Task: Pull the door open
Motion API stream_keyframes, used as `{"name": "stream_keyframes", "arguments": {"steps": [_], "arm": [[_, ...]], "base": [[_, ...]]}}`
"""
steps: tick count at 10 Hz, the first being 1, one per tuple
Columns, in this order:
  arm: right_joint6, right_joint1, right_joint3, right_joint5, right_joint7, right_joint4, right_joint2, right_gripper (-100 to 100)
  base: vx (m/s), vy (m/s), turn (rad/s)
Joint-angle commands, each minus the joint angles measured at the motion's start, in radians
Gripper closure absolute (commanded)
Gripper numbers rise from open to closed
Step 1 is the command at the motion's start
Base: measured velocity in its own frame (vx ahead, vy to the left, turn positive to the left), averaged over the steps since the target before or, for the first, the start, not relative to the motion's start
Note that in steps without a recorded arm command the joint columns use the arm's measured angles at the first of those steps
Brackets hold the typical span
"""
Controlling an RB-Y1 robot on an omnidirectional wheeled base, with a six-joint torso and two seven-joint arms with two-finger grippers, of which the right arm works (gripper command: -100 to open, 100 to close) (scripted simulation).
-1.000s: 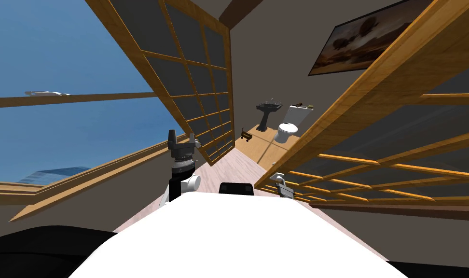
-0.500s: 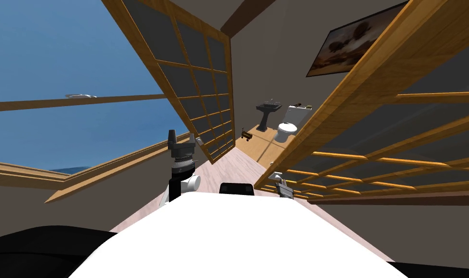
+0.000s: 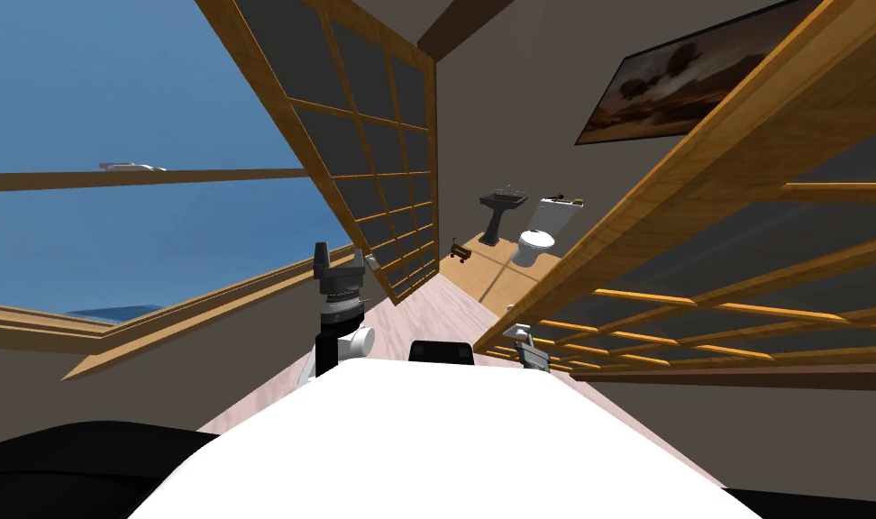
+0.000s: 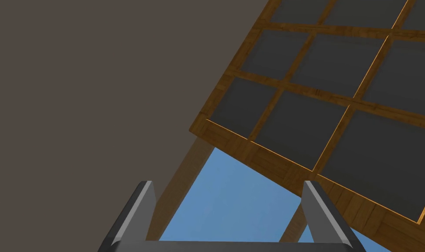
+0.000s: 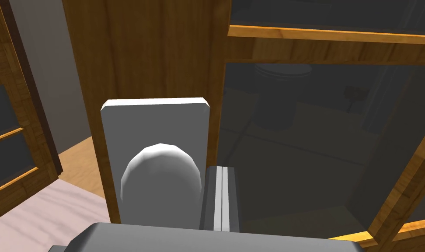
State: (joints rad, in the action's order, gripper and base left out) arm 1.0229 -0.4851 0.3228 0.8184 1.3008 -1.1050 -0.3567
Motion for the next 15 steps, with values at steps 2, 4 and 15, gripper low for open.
{"name": "stream_keyframes", "arguments": {"steps": [2,4,15], "arm": [[0.001,0.002,0.004,-0.003,0.0,-0.003,0.003,100],[0.01,0.006,0.023,-0.017,0.02,0.004,-0.012,-100],[0.038,0.019,0.083,-0.061,0.072,0.016,-0.045,-100]], "base": [[0.0,0.0,0.0],[-0.139,0.007,0.122],[-0.114,-0.014,0.054]]}}
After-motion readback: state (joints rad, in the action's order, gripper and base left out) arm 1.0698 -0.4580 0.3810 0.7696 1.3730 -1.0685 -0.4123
